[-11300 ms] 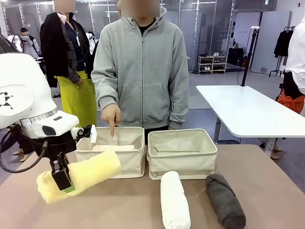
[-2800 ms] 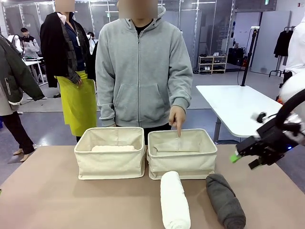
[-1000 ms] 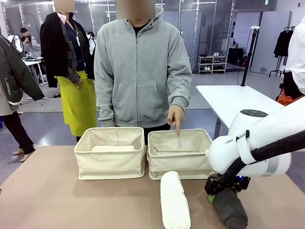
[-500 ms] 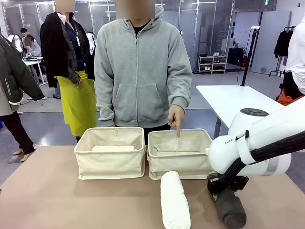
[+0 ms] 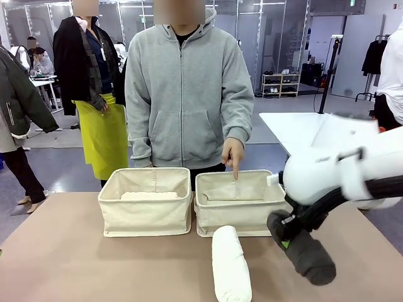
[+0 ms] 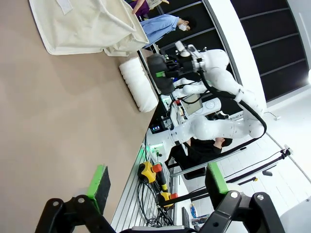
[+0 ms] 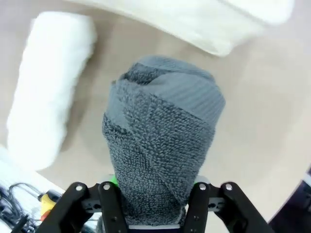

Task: Divide the towels into two baskets.
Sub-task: Pick up one hotel-folded towel from the bottom of the table and place it in the Fabric basket indicated by the person.

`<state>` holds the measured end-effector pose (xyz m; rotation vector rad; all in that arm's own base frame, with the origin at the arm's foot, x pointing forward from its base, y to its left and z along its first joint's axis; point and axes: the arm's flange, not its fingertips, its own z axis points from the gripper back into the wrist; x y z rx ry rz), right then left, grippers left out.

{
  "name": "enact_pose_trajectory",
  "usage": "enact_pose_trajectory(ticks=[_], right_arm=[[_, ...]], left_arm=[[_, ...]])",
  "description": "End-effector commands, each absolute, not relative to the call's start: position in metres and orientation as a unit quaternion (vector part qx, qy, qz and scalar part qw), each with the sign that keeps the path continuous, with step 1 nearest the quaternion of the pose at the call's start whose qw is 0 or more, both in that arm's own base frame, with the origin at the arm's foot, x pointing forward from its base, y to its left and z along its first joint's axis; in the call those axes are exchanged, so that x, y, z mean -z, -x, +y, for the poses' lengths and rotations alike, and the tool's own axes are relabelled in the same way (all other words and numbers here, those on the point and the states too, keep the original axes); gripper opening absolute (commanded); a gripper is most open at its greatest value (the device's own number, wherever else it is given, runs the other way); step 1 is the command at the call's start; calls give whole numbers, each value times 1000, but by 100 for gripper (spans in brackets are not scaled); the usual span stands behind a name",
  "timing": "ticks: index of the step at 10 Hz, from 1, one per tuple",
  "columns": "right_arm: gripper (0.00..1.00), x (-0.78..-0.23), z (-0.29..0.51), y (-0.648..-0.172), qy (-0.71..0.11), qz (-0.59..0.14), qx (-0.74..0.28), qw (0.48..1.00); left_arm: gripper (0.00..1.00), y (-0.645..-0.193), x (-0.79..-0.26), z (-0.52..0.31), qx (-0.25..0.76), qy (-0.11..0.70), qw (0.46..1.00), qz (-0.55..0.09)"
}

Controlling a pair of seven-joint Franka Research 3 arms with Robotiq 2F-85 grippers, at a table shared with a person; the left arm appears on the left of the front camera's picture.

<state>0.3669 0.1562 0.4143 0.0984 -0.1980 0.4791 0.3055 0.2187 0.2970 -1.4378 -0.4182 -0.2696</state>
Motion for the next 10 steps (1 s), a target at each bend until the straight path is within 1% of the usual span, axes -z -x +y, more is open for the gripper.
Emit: enact_pose_trajectory(ticks=[1, 2, 3, 4, 5, 6, 7, 8, 9, 10], right_arm=[[28, -465, 157, -342, -55, -107, -361, 925], [28, -476, 161, -336, -47, -101, -416, 903], [28, -484, 163, -328, -48, -83, -488, 867], [28, -490, 162, -325, -64, -59, -558, 825], [28, -492, 160, -326, -87, -48, -603, 792], [28, -489, 161, -324, -48, -53, -628, 775], [28, -486, 163, -321, -43, -56, -630, 774], [28, -483, 160, -323, -50, -87, -601, 793], [28, -486, 166, -317, -62, -51, -620, 781], [28, -486, 166, -317, -62, -51, -620, 781]], left_arm=[[100, -303, -301, 219, 125, 650, 724, -193], [100, -303, -301, 219, 125, 650, 724, -193], [100, -303, -301, 219, 125, 650, 724, -193], [100, -303, -301, 219, 125, 650, 724, -193], [100, -303, -301, 219, 125, 650, 724, -193], [100, -303, -301, 219, 125, 650, 724, -193], [100, -303, -301, 219, 125, 650, 724, -193], [100, -303, -301, 219, 125, 650, 724, -193], [100, -303, -301, 219, 125, 650, 724, -193], [100, -303, -301, 219, 125, 650, 724, -193]])
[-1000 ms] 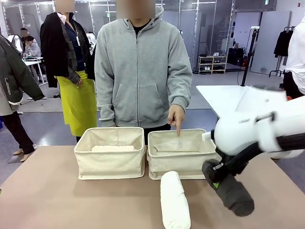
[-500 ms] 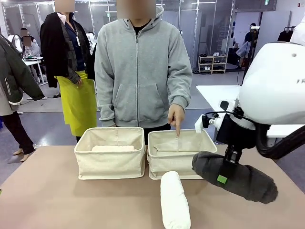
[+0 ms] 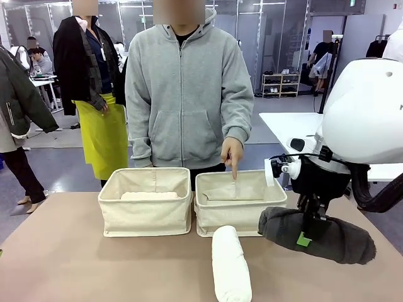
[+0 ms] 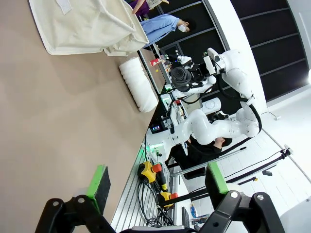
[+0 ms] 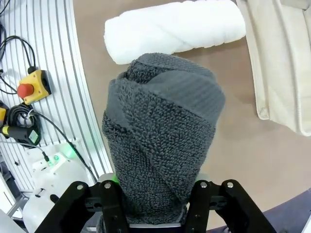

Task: Divide the towels into two baskets.
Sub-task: Pick up one hotel-folded towel from the bottom of the table and place it in the Fabric basket indicated by the person.

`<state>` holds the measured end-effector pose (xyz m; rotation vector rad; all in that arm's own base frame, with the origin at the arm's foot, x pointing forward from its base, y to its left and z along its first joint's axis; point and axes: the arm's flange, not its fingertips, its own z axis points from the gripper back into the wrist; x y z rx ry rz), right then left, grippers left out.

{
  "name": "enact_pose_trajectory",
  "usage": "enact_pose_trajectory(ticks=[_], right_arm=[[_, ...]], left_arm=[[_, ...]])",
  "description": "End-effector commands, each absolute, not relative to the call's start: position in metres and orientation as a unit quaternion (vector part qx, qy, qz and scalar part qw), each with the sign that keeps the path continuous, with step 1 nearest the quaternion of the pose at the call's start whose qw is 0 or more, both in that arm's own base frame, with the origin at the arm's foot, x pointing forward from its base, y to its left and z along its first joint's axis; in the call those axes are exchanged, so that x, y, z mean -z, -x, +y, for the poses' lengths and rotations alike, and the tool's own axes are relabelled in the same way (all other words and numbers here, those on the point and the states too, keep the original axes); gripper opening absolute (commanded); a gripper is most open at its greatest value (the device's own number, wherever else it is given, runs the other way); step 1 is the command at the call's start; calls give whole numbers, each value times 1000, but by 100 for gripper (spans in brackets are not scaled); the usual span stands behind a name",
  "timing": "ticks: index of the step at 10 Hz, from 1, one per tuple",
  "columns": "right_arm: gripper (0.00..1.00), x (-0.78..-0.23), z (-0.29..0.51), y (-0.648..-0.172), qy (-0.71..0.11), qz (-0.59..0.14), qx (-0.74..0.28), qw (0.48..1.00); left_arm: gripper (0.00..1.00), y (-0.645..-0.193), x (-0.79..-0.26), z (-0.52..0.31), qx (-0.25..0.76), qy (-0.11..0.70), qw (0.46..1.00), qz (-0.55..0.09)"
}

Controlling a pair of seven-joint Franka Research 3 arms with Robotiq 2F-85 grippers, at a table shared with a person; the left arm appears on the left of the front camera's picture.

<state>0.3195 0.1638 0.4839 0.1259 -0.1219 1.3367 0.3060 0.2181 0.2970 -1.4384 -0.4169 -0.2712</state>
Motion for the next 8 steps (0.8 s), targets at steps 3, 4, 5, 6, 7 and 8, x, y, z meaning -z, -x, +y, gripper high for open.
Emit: enact_pose_trajectory(ticks=[3, 4, 5, 6, 7, 8], right_arm=[[42, -483, 164, -319, -59, -54, -619, 781], [42, -492, 170, -321, -7, -66, -640, 766], [42, -503, 187, -336, 16, -71, -675, 735], [42, -512, 203, -356, 40, -69, -698, 711], [42, -520, 219, -377, 56, -72, -717, 691], [42, -525, 232, -395, 81, -66, -719, 687]], left_arm=[[100, -303, -301, 219, 125, 650, 724, -193], [100, -303, -301, 219, 125, 650, 724, -193], [100, -303, -301, 219, 125, 650, 724, -193], [100, -303, -301, 219, 125, 650, 724, -193], [100, -303, -301, 219, 125, 650, 724, -193], [100, -303, -301, 219, 125, 650, 724, -193]])
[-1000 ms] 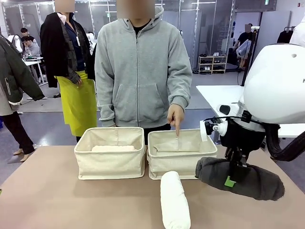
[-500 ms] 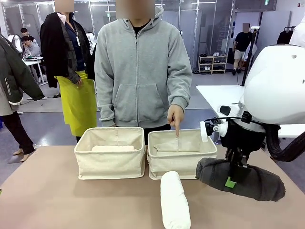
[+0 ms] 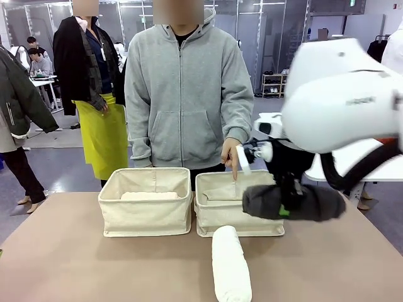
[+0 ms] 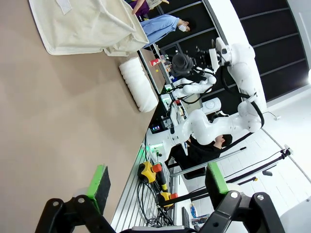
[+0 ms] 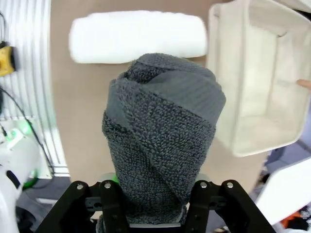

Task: Divide the towels into two baskets.
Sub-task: Pick up one hotel-folded towel from the bottom of the table and place it in the Fabric basket indicated by the person.

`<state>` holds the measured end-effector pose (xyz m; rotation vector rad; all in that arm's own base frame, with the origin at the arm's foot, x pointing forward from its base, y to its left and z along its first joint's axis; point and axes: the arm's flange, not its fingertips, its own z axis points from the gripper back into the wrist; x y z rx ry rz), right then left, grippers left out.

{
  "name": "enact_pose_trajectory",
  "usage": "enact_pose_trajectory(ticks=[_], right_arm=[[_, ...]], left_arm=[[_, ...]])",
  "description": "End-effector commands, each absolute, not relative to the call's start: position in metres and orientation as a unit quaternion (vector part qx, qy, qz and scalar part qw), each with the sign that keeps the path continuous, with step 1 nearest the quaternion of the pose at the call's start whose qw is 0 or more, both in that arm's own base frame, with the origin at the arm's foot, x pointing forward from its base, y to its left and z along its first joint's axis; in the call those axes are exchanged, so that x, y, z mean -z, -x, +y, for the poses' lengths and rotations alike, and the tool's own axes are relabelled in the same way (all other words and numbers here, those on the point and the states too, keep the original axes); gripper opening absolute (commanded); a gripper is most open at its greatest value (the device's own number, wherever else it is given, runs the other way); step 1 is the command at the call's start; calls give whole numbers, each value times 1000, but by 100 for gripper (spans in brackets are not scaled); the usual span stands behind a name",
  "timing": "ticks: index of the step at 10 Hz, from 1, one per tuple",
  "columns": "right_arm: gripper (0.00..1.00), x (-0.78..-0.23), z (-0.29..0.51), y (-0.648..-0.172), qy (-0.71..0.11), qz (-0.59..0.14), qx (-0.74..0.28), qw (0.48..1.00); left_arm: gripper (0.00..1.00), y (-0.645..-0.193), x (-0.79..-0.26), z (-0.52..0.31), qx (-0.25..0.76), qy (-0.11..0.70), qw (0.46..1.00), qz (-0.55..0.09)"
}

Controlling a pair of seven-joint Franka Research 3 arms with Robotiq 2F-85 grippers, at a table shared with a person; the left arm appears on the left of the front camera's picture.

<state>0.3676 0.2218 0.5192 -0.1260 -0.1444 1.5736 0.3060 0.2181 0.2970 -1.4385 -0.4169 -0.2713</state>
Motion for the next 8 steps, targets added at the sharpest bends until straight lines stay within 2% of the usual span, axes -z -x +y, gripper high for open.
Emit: enact_pose_trajectory(ticks=[1, 3, 4, 8], right_arm=[[42, -528, 242, -417, 89, -60, -713, 693], [42, -531, 260, -460, 99, -53, -757, 644], [42, -529, 268, -480, 52, -53, -770, 634], [42, -501, 288, -568, 56, -42, -793, 605]], left_arm=[[100, -303, -301, 219, 125, 650, 724, -193], [100, -303, -301, 219, 125, 650, 724, -193], [100, -303, -301, 219, 125, 650, 724, -193], [100, -303, -301, 219, 125, 650, 724, -193]])
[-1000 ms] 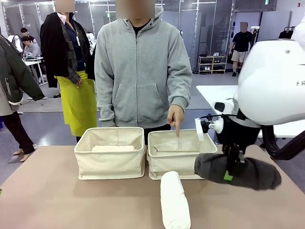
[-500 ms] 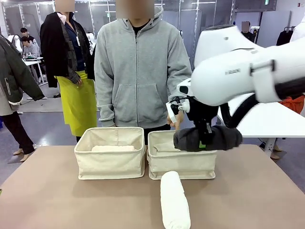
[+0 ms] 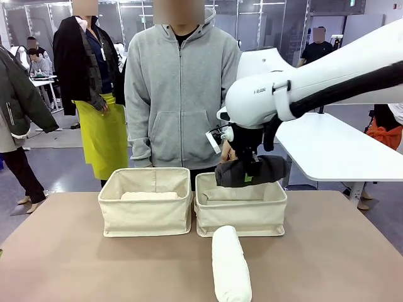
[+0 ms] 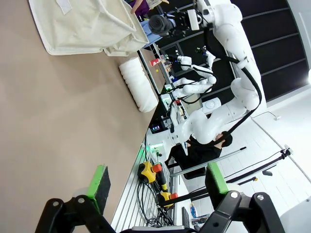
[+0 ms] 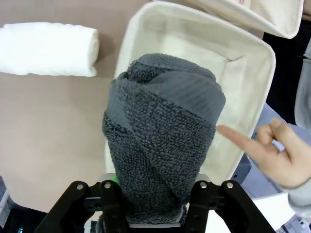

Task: Divide the towels into two baskets.
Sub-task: Pick up one hotel-folded towel from the bottom of the table and place it in the Fabric basket indicated by the person.

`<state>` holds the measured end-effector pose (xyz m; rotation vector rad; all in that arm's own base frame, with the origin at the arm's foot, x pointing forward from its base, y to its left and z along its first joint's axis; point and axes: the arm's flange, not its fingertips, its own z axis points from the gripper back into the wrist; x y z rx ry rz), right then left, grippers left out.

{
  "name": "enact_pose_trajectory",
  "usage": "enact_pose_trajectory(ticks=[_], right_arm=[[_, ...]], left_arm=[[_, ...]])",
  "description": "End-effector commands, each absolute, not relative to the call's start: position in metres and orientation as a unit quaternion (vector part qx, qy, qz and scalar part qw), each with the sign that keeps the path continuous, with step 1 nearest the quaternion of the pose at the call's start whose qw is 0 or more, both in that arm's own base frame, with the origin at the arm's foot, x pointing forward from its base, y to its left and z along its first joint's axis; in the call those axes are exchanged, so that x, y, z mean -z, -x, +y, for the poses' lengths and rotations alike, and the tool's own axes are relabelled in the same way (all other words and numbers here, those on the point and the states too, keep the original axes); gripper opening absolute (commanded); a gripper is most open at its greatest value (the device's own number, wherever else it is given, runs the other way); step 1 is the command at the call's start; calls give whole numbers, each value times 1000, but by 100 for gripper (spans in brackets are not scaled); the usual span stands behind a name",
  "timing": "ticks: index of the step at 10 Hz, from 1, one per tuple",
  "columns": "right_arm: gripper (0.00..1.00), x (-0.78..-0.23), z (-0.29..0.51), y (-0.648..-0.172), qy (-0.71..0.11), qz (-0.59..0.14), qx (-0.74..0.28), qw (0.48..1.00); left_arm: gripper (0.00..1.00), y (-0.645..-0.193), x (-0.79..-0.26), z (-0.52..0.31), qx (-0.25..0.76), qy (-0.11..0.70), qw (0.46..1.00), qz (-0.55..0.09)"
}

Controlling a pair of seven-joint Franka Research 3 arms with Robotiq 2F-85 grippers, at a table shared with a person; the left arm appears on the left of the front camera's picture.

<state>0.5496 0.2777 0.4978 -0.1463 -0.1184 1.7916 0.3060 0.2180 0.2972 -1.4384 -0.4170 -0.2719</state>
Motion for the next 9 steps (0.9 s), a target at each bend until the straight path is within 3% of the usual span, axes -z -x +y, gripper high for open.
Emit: enact_pose_trajectory(ticks=[1, 9], right_arm=[[42, -488, 293, -582, 44, -29, -795, 605], [42, -411, 301, -616, -12, -8, -778, 628]], left_arm=[[100, -303, -301, 219, 125, 650, 724, -193], [100, -303, -301, 219, 125, 650, 724, -193]])
